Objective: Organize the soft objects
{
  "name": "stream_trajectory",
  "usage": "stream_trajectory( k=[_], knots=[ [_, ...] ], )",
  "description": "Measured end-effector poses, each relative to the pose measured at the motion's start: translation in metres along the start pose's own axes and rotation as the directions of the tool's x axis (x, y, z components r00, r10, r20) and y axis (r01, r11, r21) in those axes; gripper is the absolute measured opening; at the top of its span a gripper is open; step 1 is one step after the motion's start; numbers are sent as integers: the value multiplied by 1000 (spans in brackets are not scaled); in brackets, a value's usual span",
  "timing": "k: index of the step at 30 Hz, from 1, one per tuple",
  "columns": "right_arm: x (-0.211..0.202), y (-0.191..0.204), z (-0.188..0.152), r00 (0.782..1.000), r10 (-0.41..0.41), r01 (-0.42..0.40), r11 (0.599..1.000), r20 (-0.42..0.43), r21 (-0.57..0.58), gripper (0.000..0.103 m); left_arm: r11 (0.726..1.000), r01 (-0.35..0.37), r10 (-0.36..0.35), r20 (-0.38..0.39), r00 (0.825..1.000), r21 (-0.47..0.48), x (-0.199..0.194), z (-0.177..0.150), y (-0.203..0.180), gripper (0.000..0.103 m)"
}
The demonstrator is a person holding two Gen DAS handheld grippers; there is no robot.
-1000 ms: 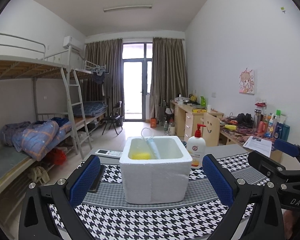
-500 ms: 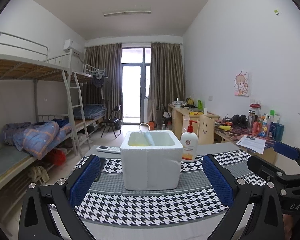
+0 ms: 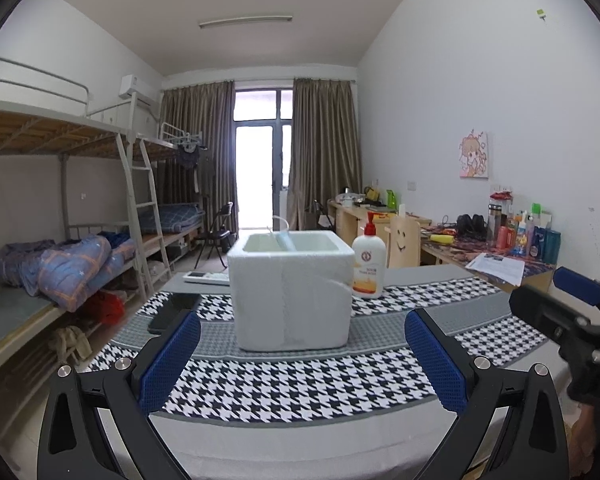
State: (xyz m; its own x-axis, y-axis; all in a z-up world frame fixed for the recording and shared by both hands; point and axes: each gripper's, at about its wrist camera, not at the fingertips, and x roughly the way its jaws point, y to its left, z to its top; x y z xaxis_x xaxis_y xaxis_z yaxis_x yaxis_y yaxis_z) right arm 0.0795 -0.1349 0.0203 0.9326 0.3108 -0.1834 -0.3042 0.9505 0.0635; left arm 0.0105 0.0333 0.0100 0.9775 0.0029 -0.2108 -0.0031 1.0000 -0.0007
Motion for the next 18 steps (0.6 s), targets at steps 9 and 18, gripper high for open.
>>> stream_trajectory(
  k=[9,18],
  knots=[
    [4,-9,-26,1000,-21,21,1000,-20,2,101,999,12,-13,-29,1000,-32,10,-31,0,102],
    [-3,-13,-48,997,-72,72,997,-6,5,101,998,-48,48,0,999,-30,-1,-48,1,102]
  ],
)
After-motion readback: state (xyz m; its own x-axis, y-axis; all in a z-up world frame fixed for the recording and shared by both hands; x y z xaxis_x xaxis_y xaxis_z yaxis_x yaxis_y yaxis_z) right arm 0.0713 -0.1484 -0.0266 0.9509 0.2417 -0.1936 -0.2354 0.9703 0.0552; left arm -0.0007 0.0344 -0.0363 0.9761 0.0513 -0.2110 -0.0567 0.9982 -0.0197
